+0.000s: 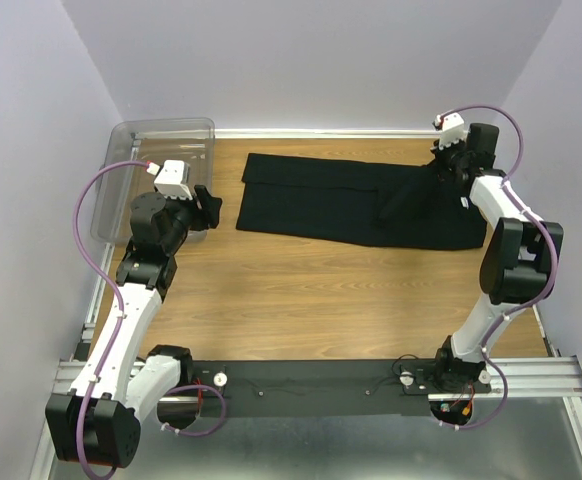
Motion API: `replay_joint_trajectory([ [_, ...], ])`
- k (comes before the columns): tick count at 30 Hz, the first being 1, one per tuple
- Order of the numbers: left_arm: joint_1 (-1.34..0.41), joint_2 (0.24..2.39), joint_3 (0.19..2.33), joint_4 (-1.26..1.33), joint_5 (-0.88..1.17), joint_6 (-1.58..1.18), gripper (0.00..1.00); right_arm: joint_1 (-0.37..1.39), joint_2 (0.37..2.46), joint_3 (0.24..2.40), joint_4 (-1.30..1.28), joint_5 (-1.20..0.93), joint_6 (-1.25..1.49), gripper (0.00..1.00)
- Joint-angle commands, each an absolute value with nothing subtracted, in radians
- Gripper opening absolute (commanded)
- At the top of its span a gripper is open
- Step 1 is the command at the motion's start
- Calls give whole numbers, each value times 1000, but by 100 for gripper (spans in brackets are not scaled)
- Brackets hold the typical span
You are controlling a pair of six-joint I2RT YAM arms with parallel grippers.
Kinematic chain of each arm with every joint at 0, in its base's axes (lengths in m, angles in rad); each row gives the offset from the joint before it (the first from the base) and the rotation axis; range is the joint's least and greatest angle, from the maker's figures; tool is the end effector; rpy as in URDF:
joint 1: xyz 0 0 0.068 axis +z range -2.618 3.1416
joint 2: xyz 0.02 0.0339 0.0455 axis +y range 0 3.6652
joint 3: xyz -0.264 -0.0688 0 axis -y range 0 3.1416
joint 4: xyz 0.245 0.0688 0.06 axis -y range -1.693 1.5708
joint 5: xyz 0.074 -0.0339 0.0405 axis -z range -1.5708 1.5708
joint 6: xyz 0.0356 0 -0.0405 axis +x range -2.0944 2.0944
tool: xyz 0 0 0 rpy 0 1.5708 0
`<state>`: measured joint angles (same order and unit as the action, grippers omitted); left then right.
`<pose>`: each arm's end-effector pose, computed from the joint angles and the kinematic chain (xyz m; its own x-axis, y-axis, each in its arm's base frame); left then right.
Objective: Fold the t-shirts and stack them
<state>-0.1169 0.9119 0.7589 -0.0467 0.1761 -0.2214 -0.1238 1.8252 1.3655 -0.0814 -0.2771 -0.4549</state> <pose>0.2143 -0.0314 0.3226 -0.2549 -0.1878 -0.9486 0.2351 0.9395 -0.2491 0.4234 -0.0429 0.2583 -0.4091 -0.3750 -0.8319 -0.3269 0.9114 -0.2500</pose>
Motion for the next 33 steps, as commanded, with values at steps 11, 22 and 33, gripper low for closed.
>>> replay_joint_trajectory([
  [11,-112,923,773,-34,192,-204,68,-126,1965,1385,32,-178,-371,18],
  [22,-112,930,775,-32,206,-206,68,-123,1936,1385,-26,-171,-296,41],
  [33,-112,936,773,-34,199,-203,68,81,2046,1532,-302,-313,-189,44],
])
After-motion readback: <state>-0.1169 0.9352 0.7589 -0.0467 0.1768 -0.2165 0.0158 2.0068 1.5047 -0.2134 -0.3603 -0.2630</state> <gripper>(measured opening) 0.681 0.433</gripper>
